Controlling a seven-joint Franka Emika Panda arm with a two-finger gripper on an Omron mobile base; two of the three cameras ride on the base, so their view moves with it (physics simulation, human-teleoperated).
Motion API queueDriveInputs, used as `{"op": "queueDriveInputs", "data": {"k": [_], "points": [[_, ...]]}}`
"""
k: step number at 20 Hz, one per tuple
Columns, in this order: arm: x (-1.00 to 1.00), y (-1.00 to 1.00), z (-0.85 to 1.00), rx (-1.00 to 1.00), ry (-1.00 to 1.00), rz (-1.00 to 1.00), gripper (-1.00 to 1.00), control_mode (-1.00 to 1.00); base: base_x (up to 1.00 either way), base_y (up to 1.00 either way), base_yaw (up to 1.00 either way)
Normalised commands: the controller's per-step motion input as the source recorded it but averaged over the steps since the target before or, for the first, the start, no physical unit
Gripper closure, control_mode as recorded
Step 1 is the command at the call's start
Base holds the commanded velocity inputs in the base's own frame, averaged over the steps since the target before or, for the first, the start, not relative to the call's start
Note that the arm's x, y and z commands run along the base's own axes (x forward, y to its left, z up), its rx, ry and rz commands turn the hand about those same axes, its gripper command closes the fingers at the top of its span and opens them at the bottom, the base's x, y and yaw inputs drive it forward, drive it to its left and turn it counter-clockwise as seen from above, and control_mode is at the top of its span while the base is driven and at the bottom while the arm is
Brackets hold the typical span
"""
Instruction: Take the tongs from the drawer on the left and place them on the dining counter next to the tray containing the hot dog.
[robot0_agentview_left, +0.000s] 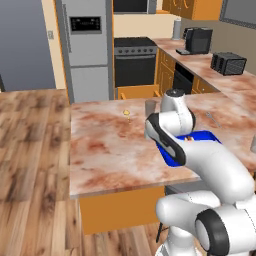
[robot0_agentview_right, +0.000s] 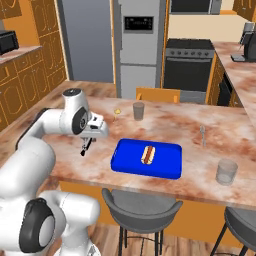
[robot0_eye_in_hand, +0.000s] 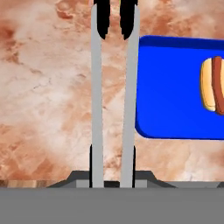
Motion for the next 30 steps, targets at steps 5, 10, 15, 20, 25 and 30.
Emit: {"op": "queueDriveInputs", "data": {"k": [5, 10, 15, 20, 25, 30], "points": [[0.11, 0.0, -0.6, 0.0, 0.0, 0.03, 1.0, -1.0, 0.0, 0.0, 0.0], [0.36, 0.0, -0.55, 0.0, 0.03, 0.09, 1.0, -1.0, 0.0, 0.0, 0.0], [0.4, 0.0, -0.42, 0.0, 0.04, 0.02, 1.0, -1.0, 0.0, 0.0, 0.0], [0.35, 0.0, -0.3, 0.0, 0.0, 0.0, 1.0, -1.0, 0.0, 0.0, 0.0], [0.14, 0.0, -0.26, 0.0, 0.0, -0.02, 1.0, -1.0, 0.0, 0.0, 0.0], [0.11, 0.0, -0.29, 0.0, 0.0, -0.02, 1.0, -1.0, 0.0, 0.0, 0.0]]}}
